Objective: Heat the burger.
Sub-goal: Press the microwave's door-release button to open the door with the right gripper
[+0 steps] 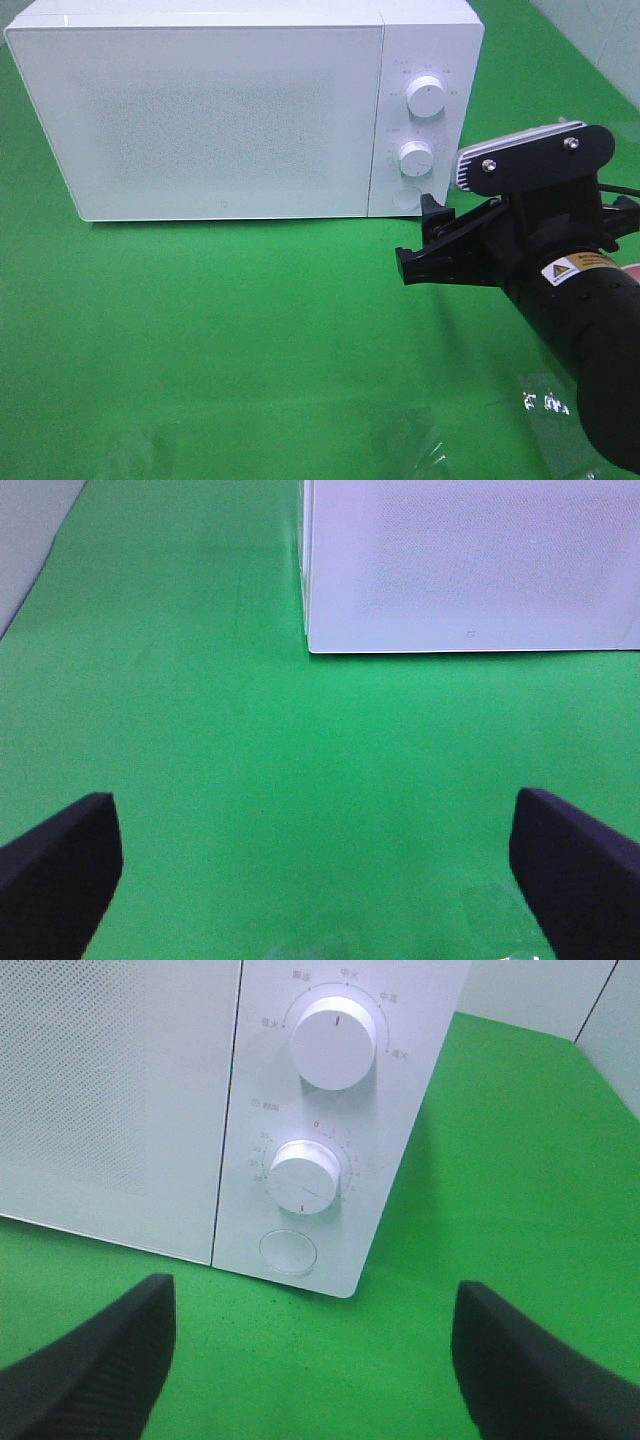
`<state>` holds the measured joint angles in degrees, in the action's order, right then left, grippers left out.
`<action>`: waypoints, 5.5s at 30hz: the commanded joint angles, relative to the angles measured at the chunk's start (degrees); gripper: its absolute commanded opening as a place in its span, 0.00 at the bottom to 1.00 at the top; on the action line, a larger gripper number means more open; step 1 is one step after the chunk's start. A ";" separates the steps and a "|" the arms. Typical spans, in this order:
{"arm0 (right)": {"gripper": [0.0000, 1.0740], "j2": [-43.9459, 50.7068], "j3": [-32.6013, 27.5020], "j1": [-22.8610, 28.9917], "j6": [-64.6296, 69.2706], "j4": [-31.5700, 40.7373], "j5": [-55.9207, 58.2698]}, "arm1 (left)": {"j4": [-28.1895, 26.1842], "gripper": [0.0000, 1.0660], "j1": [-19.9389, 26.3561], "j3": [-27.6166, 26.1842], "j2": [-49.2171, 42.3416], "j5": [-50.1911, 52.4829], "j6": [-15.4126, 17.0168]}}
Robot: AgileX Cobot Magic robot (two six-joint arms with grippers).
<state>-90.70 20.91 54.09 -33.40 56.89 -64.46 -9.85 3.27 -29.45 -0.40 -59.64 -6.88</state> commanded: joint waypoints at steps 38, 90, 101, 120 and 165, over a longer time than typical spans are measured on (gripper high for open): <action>0.20 -5.61 2.35 0.11 85.20 -1.95 2.98 | -0.46 0.92 0.06 0.29 -0.97 0.29 0.00; 0.00 -21.72 15.70 -19.77 114.65 -26.81 13.06 | -0.46 0.92 0.06 0.29 -0.97 0.29 0.00; 0.00 -28.19 23.38 -20.97 115.85 -27.04 14.90 | -0.46 0.92 0.06 0.29 -0.97 0.29 0.00; 0.00 -32.09 27.50 -24.12 114.53 -25.32 11.86 | -0.46 0.92 0.06 0.29 -0.97 0.29 0.00; 0.00 -35.41 37.82 -24.18 107.72 -16.10 -8.19 | -0.40 0.92 0.06 0.29 -0.97 0.29 0.00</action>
<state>-126.80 53.97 32.72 74.71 43.77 -54.32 -9.85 3.27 -29.45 -0.40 -59.64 -6.88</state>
